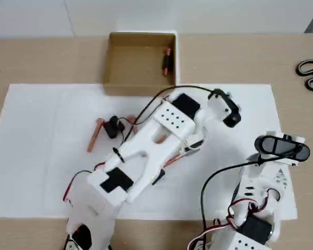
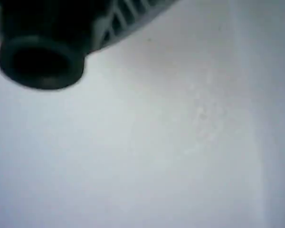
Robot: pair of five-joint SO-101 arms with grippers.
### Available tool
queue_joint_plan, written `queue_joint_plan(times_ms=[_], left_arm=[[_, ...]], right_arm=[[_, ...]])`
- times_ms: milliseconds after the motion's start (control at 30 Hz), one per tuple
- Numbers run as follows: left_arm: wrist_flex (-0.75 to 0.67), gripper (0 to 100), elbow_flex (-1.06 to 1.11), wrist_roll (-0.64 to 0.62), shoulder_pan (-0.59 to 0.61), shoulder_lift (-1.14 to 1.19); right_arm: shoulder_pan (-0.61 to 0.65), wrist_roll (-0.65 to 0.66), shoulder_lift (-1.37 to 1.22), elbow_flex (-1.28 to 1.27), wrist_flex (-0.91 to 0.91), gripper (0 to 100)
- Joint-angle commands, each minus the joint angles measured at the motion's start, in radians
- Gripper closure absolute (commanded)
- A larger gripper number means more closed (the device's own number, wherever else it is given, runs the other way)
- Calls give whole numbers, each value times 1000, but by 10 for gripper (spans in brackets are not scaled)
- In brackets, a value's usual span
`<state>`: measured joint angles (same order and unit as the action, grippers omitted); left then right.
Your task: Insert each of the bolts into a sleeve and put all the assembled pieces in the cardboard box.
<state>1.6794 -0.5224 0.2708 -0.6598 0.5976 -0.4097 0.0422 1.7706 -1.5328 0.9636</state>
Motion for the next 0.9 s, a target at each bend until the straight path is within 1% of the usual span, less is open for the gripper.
queue_joint_plan(times_ms=[0, 167, 367, 500, 867], left_arm=[[6, 896, -45, 5, 0, 17], [2, 896, -47, 3, -11, 51], [-83, 896, -45, 0, -15, 54], [-83, 896, -39, 0, -25, 60], [-91, 897, -45, -2, -26, 176]], right_arm=[[-8, -6, 4, 8, -21, 995], [-8, -6, 4, 8, -24, 995], [-8, -6, 4, 8, -24, 995], [-8, -6, 4, 8, -21, 995], [-8, -6, 4, 8, -19, 995]])
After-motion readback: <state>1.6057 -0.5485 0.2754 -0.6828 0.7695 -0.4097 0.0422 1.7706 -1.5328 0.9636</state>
